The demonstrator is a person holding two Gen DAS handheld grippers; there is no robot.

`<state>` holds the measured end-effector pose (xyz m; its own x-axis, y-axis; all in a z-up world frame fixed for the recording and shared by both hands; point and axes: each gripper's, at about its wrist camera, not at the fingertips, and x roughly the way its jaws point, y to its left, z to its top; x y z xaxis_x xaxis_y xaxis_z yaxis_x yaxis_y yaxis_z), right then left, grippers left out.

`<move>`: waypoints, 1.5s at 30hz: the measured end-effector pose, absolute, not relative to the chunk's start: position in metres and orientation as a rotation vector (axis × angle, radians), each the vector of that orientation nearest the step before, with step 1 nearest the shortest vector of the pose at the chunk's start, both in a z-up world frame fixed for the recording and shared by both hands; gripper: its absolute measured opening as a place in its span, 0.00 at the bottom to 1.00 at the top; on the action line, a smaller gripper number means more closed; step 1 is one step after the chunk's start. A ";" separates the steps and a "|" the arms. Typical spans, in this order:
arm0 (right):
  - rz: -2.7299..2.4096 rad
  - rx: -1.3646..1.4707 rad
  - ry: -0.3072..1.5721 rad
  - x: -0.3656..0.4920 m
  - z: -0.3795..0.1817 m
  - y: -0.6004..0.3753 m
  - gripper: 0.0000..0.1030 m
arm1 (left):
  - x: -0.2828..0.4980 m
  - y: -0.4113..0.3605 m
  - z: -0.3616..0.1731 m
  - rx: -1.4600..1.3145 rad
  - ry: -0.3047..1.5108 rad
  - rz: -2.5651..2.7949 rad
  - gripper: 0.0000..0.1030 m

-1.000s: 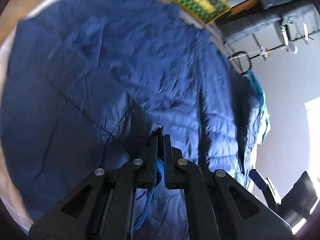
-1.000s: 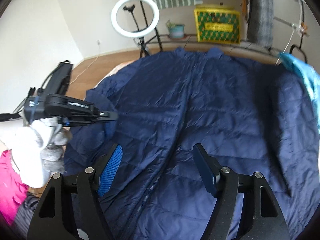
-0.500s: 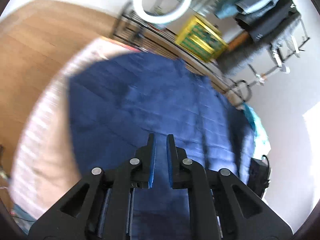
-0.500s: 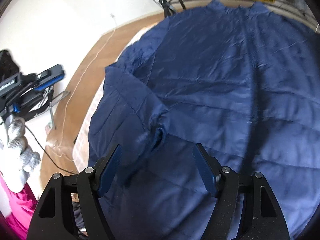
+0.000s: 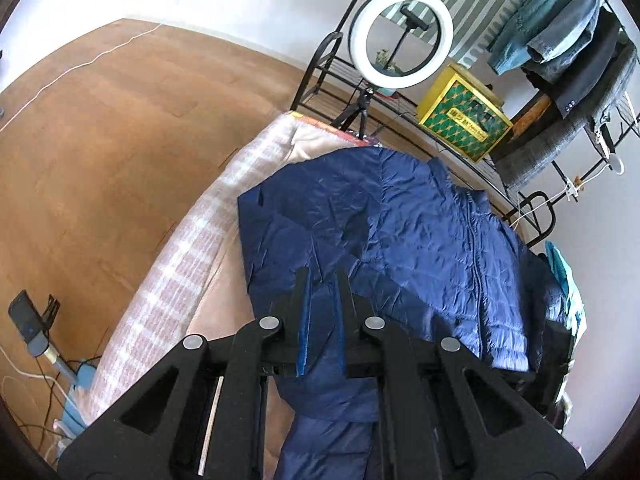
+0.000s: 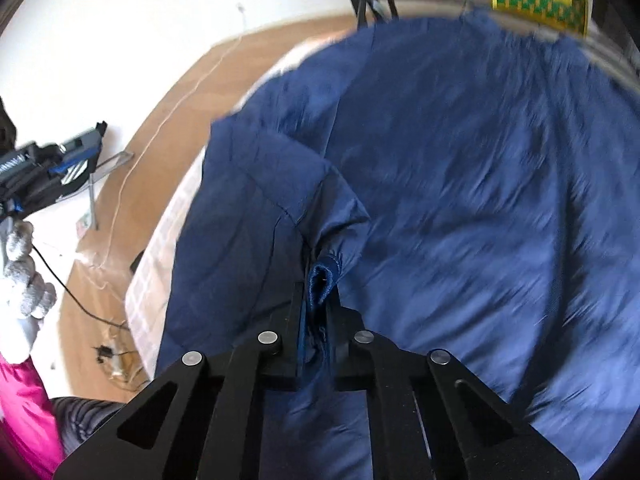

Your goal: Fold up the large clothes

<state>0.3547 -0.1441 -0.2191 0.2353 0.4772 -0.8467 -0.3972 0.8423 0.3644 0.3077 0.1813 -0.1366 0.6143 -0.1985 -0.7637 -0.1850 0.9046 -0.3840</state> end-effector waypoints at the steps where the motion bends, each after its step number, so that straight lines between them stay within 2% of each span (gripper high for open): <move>1: 0.592 0.074 1.167 0.354 -0.211 -0.152 0.06 | 0.312 0.178 -0.135 -0.440 0.914 -0.018 0.08; 7: 0.486 0.071 1.039 0.384 -0.185 -0.195 0.06 | 0.329 0.164 -0.132 -0.359 0.890 -0.037 0.08; 13: 0.337 0.001 0.972 0.410 -0.182 -0.236 0.06 | 0.366 0.153 -0.167 -0.325 0.939 -0.039 0.08; 24: 0.142 0.046 0.993 0.448 -0.222 -0.314 0.06 | 0.422 0.106 -0.226 -0.259 1.032 -0.085 0.08; 39: 0.076 0.061 1.040 0.491 -0.266 -0.326 0.06 | 0.449 0.059 -0.273 -0.165 1.082 -0.115 0.08; 42: 0.053 0.052 1.071 0.491 -0.274 -0.325 0.15 | 0.448 0.058 -0.271 -0.150 1.078 -0.114 0.08; 44: 0.022 0.033 1.075 0.489 -0.272 -0.325 0.32 | 0.446 0.056 -0.267 -0.131 1.072 -0.110 0.08; 45: 0.015 0.039 1.083 0.487 -0.271 -0.327 0.34 | 0.445 0.056 -0.266 -0.126 1.070 -0.108 0.08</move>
<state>0.4873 -0.3272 -0.2706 0.4689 0.0318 -0.8827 0.0066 0.9992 0.0395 0.4447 0.0561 -0.2658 0.4758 -0.1497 -0.8667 0.0272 0.9874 -0.1556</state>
